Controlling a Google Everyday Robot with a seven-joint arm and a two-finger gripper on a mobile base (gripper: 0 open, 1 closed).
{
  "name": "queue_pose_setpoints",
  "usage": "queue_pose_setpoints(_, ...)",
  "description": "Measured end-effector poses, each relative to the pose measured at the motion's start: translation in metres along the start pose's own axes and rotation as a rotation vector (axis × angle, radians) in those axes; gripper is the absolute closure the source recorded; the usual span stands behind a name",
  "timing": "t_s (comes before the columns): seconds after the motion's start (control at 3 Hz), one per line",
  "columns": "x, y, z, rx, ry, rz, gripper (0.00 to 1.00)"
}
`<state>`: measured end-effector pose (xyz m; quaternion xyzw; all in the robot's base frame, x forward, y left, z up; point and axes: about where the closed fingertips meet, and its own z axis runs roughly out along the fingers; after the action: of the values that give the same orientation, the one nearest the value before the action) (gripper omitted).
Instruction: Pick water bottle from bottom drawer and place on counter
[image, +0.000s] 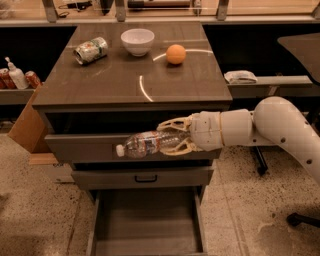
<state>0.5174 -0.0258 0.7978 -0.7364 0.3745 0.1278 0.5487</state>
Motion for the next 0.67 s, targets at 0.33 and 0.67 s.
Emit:
queue_pose_setpoints(0.33,-0.003,-0.032,-0.009,0.0,0.015,-0.014,1.0)
queue_pose_setpoints(0.67,-0.002,-0.079,-0.024,-0.007,0.071,-0.024,1.0)
